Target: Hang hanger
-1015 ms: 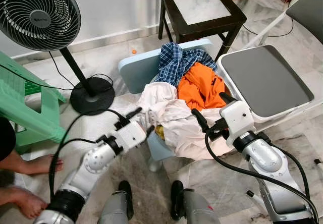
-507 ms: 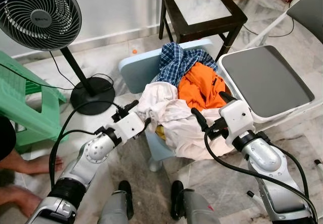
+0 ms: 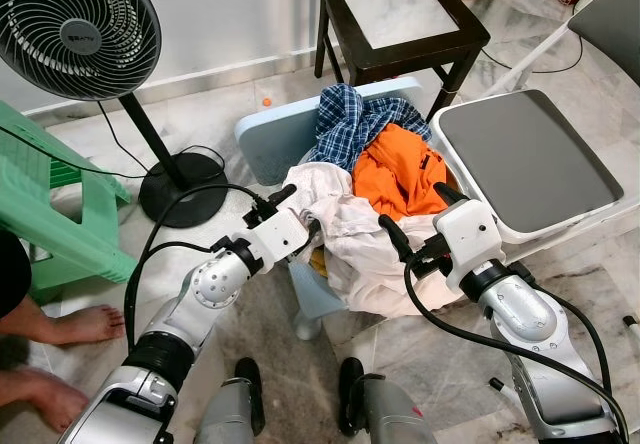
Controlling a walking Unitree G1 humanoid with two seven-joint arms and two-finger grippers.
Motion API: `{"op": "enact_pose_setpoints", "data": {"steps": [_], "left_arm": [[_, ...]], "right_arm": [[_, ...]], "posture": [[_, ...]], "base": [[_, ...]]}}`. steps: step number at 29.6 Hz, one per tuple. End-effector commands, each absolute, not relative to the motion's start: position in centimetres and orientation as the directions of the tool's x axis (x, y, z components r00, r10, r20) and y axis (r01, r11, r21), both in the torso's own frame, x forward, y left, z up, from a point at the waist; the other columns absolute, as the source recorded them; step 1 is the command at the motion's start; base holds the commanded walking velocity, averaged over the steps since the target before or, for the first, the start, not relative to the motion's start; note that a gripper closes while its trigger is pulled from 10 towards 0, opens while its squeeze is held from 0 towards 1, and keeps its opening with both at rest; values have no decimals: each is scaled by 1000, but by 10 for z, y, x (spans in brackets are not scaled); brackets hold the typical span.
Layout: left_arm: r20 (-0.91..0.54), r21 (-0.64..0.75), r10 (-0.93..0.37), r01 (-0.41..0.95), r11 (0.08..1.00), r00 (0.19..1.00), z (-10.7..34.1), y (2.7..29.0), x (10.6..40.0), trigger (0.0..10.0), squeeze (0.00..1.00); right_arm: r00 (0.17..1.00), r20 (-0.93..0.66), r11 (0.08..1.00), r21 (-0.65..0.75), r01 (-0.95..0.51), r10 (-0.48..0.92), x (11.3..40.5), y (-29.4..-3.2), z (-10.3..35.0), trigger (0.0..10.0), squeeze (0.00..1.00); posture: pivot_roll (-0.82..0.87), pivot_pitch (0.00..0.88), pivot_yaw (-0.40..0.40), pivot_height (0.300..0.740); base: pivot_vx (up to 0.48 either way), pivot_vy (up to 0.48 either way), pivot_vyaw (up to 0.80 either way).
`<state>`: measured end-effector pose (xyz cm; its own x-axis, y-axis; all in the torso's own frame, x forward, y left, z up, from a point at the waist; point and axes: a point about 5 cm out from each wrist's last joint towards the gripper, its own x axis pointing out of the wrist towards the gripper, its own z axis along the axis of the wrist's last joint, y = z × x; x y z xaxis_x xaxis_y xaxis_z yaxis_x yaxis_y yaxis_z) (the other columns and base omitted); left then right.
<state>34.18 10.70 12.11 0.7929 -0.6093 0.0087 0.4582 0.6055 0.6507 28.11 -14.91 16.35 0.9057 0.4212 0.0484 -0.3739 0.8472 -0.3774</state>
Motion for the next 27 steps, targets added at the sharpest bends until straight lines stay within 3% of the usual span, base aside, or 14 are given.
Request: {"op": "enact_pose_setpoints", "data": {"steps": [1, 4, 5, 27], "left_arm": [[-9, 655, -626, 477, 586, 780, 116, 102, 340, 10000, 0], [-8, 654, -630, 481, 584, 777, 118, 99, 342, 10000, 0], [-12, 642, -638, 495, 586, 770, 118, 97, 344, 0, 0], [-79, 574, -648, 566, 592, 758, 109, 90, 350, 0, 0]], "right_arm": [[911, 32, 851, -370, -372, 412, 279, -150, 158, 10000, 749], [910, 32, 851, -370, -373, 413, 280, -150, 158, 10000, 753], [910, 32, 851, -368, -375, 414, 280, -149, 158, 10000, 753], [910, 29, 851, -367, -374, 413, 279, -147, 156, 10000, 753]], "posture": [[15, 355, -51, 740], [15, 355, -50, 740], [15, 354, -50, 740], [15, 349, -46, 740]], "base": [[0, 0, 0], [0, 0, 0], [0, 0, 0], [0, 0, 0]]}}
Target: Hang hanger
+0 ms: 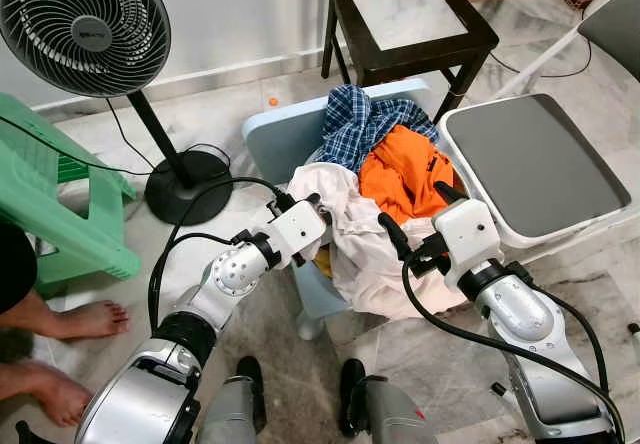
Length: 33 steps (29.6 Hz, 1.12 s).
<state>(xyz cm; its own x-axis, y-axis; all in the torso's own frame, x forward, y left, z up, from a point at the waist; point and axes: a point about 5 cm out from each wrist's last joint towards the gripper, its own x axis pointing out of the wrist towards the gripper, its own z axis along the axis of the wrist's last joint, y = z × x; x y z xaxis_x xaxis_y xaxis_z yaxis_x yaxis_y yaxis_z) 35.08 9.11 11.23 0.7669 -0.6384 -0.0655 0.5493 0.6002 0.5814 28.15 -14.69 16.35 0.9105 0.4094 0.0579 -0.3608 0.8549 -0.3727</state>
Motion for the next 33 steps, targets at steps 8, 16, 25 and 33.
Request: {"op": "enact_pose_setpoints", "data": {"steps": [8, 16, 25, 33], "left_arm": [[-85, 555, -639, 568, 607, 765, 108, 93, 351, 0, 0], [-88, 541, -631, 569, 620, 771, 107, 94, 351, 0, 0], [4, 350, -603, 564, 748, 798, 117, 86, 356, 0, 0], [161, 122, -563, 550, 826, 811, 147, 75, 366, 0, 0]], "right_arm": [[910, 29, 851, -369, -374, 413, 280, -146, 156, 10000, 749], [912, 28, 851, -370, -372, 410, 280, -148, 156, 10000, 749], [915, 31, 854, -373, -363, 403, 280, -149, 156, 10000, 753], [915, 37, 855, -374, -360, 401, 283, -150, 157, 10000, 753]], "posture": [[17, 347, -49, 740], [13, 347, -50, 740], [14, 345, -48, 740], [19, 344, -57, 740]], "base": [[0, 0, 0], [0, 0, 0], [0, 0, 0], [0, 0, 0]]}}
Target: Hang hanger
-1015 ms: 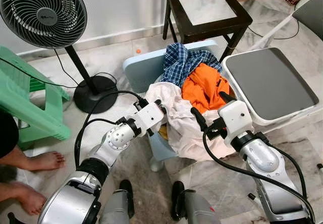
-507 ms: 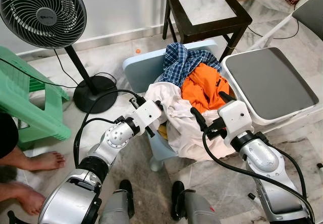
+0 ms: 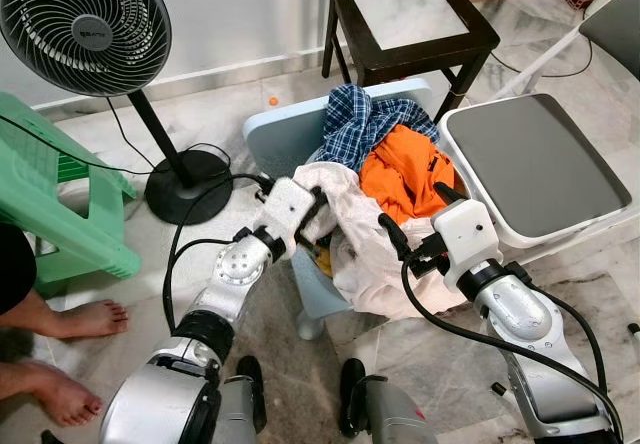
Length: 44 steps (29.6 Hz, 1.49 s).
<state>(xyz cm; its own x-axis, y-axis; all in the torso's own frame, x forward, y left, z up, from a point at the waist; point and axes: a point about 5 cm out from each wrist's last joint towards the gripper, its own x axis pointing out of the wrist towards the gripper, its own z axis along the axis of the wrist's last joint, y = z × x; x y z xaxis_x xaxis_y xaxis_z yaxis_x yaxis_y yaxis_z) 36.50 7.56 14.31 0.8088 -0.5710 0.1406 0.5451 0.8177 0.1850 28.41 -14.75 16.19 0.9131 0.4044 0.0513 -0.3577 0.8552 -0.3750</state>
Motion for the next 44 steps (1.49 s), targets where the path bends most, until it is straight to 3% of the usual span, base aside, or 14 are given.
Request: {"op": "enact_pose_setpoints", "data": {"steps": [1, 6, 7, 12, 22, 28, 32, 37, 44], "left_arm": [[177, 82, -554, 549, 832, 813, 150, 75, 367, 0, 0], [204, -123, -501, 529, 839, 841, 157, 74, 373, 0, 0], [200, -213, -486, 522, 826, 851, 157, 73, 373, 0, 0], [166, -363, -515, 537, 761, 841, 147, 57, 366, 0, 0], [139, -389, -642, 638, 665, 754, 141, 31, 349, 0, 0], [115, -394, -770, 741, 544, 627, 143, 9, 329, 0, 0], [-17, -385, -847, 778, 496, 532, 128, 1, 311, 0, 0], [-104, -379, -845, 764, 522, 525, 114, 7, 300, 0, 0], [-205, -294, -688, 627, 721, 696, 90, 46, 304, 0, 0]], "right_arm": [[915, 37, 854, -375, -360, 402, 283, -150, 157, 10000, 753], [913, 39, 853, -376, -363, 405, 284, -149, 158, 10000, 753], [913, 39, 852, -376, -364, 407, 284, -149, 158, 10000, 749], [912, 39, 851, -376, -366, 409, 284, -148, 157, 10000, 757], [910, 35, 849, -376, -371, 413, 284, -147, 157, 10000, 757], [908, 34, 847, -375, -377, 419, 285, -146, 156, 10000, 753], [907, 33, 847, -375, -378, 419, 286, -145, 155, 10000, 757], [907, 32, 847, -374, -378, 419, 286, -145, 154, 10000, 757], [911, 27, 835, -411, -365, 411, 290, -154, 157, 10000, 757]], "posture": [[19, 344, -58, 740], [23, 345, -61, 740], [24, 346, -62, 740], [25, 348, -63, 740], [25, 353, -69, 740], [34, 354, -69, 740], [39, 352, -66, 740], [42, 352, -65, 740], [53, 347, -68, 740]], "base": [[0, 0, 0], [0, 0, 0], [0, 0, 0], [0, 0, 0], [0, 0, 0], [0, 0, 0], [0, 0, 0], [0, 0, 0], [0, 0, 0]]}}
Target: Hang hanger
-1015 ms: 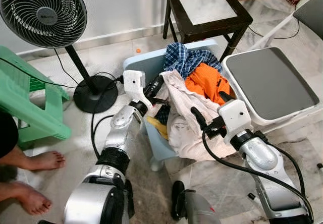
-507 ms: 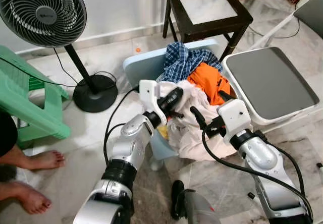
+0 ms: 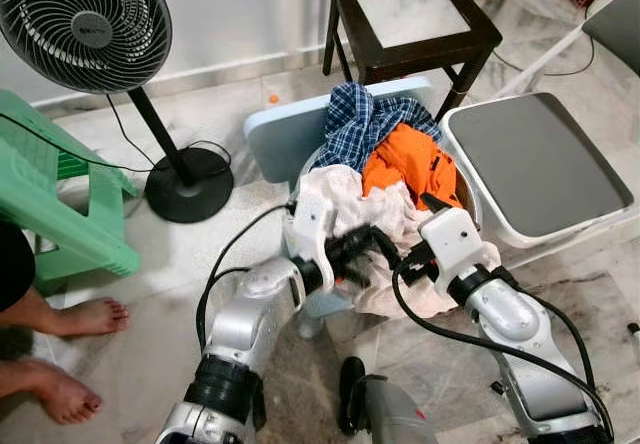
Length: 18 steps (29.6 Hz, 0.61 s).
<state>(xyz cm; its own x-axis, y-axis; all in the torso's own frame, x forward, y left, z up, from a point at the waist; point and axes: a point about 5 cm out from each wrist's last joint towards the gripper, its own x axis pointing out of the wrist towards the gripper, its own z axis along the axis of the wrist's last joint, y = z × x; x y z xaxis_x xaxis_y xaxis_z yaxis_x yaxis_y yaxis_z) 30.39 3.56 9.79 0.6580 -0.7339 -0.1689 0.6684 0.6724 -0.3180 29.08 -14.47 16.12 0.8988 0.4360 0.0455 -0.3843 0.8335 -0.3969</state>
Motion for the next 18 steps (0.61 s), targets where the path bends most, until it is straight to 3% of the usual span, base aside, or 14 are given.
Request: {"op": "enact_pose_setpoints", "data": {"steps": [1, 6, 12, 16, 18], "left_arm": [[-212, -287, -679, 619, 731, 703, 90, 48, 304, 0, 0], [-203, -246, -555, 507, 826, 807, 92, 76, 312, 0, 0], [-186, -207, -492, 456, 866, 850, 94, 91, 315, 0, 0], [-160, -186, -459, 430, 883, 874, 98, 97, 316, 0, 0], [-138, -185, -435, 408, 894, 890, 101, 101, 316, 0, 0]], "right_arm": [[911, 26, 831, -421, -364, 412, 290, -156, 157, 10000, 757], [914, 10, 794, -499, -348, 406, 296, -172, 163, 10000, 757], [917, -1, 778, -530, -339, 399, 298, -196, 173, 10000, 757], [881, -57, 763, -477, -437, 469, 282, -208, 169, 10000, 765], [842, -148, 743, -409, -530, 519, 259, -215, 150, 10000, 769]], "posture": [[53, 347, -68, 740], [57, 344, -75, 740], [61, 341, -80, 740], [63, 344, -85, 740], [61, 348, -85, 740]], "base": [[0, 0, 0], [0, 0, 0], [0, 0, 0], [0, 0, 0], [0, 0, 0]]}}
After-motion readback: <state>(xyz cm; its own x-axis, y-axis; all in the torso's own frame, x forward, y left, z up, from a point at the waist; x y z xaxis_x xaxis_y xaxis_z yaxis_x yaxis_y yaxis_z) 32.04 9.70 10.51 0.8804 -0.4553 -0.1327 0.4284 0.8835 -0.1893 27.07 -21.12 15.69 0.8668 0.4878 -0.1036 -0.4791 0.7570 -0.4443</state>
